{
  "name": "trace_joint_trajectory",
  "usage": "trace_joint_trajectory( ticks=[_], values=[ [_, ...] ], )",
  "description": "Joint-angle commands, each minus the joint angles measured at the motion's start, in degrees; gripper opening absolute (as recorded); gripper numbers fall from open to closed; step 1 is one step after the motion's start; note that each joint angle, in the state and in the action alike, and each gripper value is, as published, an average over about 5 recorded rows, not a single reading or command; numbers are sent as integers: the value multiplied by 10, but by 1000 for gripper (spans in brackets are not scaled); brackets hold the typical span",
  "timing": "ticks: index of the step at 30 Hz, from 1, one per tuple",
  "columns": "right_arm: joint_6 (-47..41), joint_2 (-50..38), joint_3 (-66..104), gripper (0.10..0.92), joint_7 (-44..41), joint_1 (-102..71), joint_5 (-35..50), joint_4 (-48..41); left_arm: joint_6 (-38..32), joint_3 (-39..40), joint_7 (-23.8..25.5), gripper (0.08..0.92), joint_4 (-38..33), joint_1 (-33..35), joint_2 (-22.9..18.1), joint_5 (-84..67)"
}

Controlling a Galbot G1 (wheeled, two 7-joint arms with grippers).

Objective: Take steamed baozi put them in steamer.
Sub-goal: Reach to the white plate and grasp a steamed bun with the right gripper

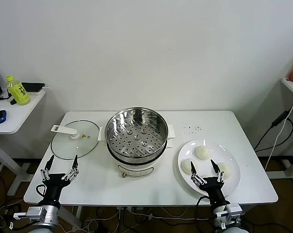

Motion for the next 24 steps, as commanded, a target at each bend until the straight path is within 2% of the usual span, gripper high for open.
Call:
trace_joint_trajectory(
  ticks=[1,6,13,24],
  values=[
    [2,2,-2,823,0,-2,0,1,1,0,0,823,0,0,0,-1],
    [-26,-11,23,823,-46,17,-9,-1,2,0,0,823,-3,0,-1,0],
    [-138,-51,66,823,-104,87,-1,-1,4,0,2,823,-8,-7,-9,10],
    [-330,-165,67,823,-338,217,-80,-22,7,4,9,823,-15,-18,-28,15]
  ],
)
